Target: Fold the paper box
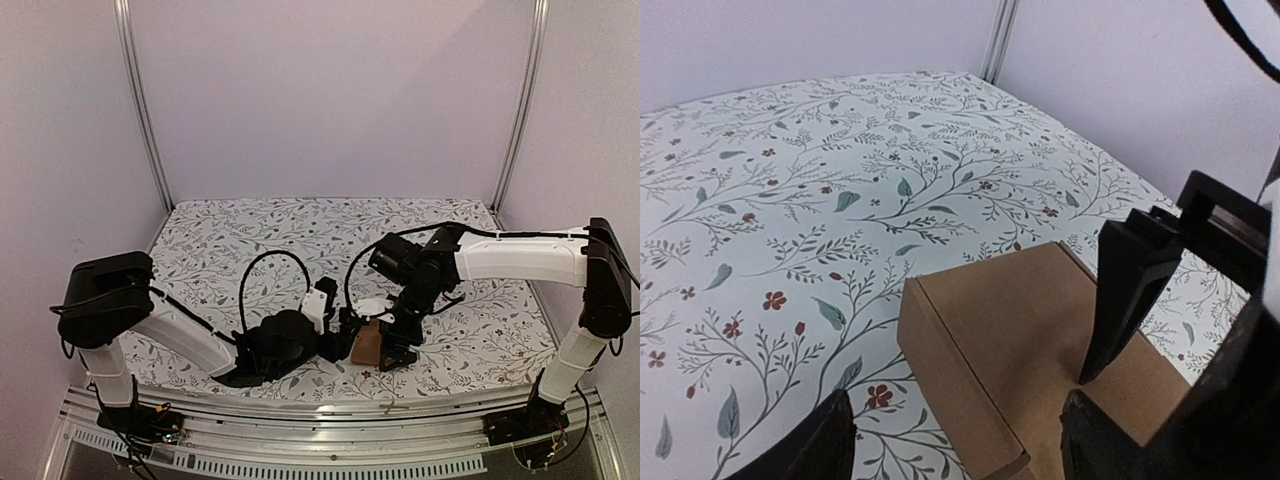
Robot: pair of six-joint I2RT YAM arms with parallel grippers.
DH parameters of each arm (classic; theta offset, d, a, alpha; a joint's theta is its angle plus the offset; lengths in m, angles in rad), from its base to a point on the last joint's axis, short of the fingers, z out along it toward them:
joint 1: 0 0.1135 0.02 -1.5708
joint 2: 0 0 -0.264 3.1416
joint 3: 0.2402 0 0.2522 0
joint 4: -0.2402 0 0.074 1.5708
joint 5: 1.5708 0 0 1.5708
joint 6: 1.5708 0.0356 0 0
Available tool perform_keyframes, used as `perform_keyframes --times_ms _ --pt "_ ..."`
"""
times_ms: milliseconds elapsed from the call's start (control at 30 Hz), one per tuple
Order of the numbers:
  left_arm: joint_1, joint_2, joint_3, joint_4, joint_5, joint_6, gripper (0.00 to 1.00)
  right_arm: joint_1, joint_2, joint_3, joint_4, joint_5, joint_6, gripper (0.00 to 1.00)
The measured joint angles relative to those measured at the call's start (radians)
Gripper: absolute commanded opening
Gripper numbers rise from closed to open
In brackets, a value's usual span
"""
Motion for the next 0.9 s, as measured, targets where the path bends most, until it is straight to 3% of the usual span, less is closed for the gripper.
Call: perform_keyframes --times_ms 300,700,900 --pt "0.051 0.104 0.072 -0.023 0.071 -0.116 0.66 0.001 -0.001 0.000 0.003 0.001 0.002 0.99" --pt "0.059 0.137 0.147 -0.134 0.085 -0.150 0.63 -0.025 -0.101 0.037 -0.051 0.008 -0.027 0.99" --pt "0.056 0.153 0.199 -0.193 0.055 -0.130 0.62 -0.174 -0.211 0.053 -0.052 -0.072 0.020 0.99"
